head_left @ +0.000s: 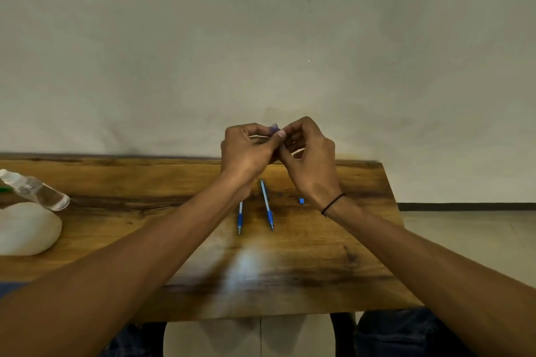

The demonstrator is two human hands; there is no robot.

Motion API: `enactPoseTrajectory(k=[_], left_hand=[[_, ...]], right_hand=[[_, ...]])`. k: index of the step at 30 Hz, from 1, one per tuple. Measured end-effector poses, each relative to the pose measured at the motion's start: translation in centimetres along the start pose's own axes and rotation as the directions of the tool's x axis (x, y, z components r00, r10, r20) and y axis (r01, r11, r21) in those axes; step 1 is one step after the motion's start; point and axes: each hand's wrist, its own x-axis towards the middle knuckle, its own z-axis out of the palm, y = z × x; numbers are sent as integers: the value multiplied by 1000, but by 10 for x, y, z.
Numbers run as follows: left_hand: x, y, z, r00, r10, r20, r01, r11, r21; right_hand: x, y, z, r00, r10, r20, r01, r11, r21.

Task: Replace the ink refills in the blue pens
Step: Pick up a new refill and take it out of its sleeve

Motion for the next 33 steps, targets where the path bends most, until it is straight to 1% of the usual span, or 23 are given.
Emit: enactPoseTrajectory(k=[2, 3, 4, 5, 6, 7, 8, 9, 11, 13, 14, 16, 19, 22, 24, 29, 33], left_hand=[[-4, 6, 0, 999, -9, 37, 12, 996, -84], [-6, 9, -1, 998, -32, 59, 41, 986, -161], [-7, 12, -2, 993, -78, 91, 101, 955, -280], [-8, 16, -5, 980, -136, 145, 186, 883, -431], [-9, 19, -8, 961, -171, 216, 267, 773, -575], [-9, 21, -11, 946, -162, 283, 316, 663, -678], [-9, 22, -14, 936, -119, 330, 335, 589, -736], [-10, 23, -15, 931, -72, 357, 337, 546, -767], [-14, 25, -15, 928, -8, 372, 325, 503, -801], [-18, 25, -14, 935, 6, 354, 309, 478, -822], [-20, 24, -14, 940, 4, 342, 300, 471, -830], [-23, 24, -14, 944, 10, 328, 288, 458, -841], [-24, 26, -14, 945, 43, 324, 275, 432, -859], [-24, 30, -12, 945, 44, 323, 283, 379, -881], [-26, 31, -12, 945, 51, 323, 283, 368, -886], [-24, 32, -11, 952, 15, 306, 279, 368, -887], [-23, 34, -11, 953, 19, 302, 263, 442, -857]], right_hand=[[1, -6, -4, 998, -39, -45, 37, 999, -32], [2, -8, -7, 997, -62, -56, 59, 997, -47], [5, -11, -10, 994, -92, -53, 88, 994, -64], [7, -14, -13, 990, -135, -38, 131, 988, -86], [10, -18, -17, 981, -193, -10, 191, 975, -117], [13, -22, -21, 964, -265, 29, 266, 951, -159], [16, -27, -25, 936, -343, 79, 352, 912, -209], [19, -32, -29, 899, -416, 136, 438, 860, -263], [24, -39, -36, 806, -535, 254, 592, 716, -371], [29, -43, -41, 716, -599, 359, 696, 570, -437], [31, -45, -43, 684, -614, 394, 726, 525, -443], [34, -48, -44, 651, -630, 423, 755, 478, -449], [35, -51, -42, 643, -624, 445, 760, 443, -476], [35, -52, -41, 639, -613, 466, 762, 420, -493], [35, -52, -42, 637, -615, 465, 762, 407, -505], [38, -52, -44, 612, -625, 485, 782, 384, -491], [39, -50, -46, 612, -656, 442, 780, 407, -476]])
